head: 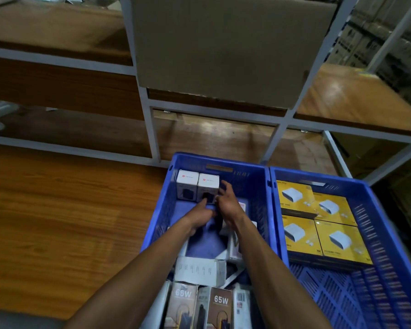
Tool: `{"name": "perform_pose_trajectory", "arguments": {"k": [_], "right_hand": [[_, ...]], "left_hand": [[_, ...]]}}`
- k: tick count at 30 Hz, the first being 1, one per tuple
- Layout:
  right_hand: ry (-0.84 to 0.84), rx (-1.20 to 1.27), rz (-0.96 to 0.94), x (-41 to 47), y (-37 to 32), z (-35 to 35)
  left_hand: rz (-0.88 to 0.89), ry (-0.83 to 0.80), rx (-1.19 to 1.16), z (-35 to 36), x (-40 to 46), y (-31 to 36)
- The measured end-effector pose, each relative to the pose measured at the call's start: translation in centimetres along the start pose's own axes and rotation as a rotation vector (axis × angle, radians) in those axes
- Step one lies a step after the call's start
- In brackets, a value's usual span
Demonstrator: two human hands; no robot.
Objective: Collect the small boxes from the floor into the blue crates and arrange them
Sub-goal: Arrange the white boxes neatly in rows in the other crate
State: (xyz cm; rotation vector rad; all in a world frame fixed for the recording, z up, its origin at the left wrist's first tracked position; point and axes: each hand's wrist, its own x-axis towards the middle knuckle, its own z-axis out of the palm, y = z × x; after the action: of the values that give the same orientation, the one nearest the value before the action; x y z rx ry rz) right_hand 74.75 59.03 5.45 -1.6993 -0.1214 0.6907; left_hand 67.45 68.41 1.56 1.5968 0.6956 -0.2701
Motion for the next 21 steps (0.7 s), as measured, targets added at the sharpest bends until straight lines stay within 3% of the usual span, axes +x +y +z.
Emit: {"name": "perform_pose_trajectory", "arguments": {"k": [6, 10, 14, 18, 21], "right_hand": [[-0.047, -0.171, 0.025, 0.4, -0.2, -0.7], [0.13, -0.52, -0.01, -0.4, -1.8, -3.3], [0.14, -0.773, 0.178, -1.2, -2.1, -5.2], [0.011, -0.844, 0.279, -1.1, -1.5, -5.1], [0.021, -0.801, 0.276, -1.5, -1.8, -5.3]], "left_hand": [[-0.008, 0.004, 0.08, 0.1, -1.3, 1.0], [-0.037, -0.01, 0.149, 0.4, -1.0, 0.8], [-0.052, -0.05, 0.148, 1.5, 0.3, 0.2], [-0.032, -0.112, 0.145, 3.1, -1.9, 2.0], [-0.02, -0.133, 0.068, 3.3, -2.8, 2.6]]}}
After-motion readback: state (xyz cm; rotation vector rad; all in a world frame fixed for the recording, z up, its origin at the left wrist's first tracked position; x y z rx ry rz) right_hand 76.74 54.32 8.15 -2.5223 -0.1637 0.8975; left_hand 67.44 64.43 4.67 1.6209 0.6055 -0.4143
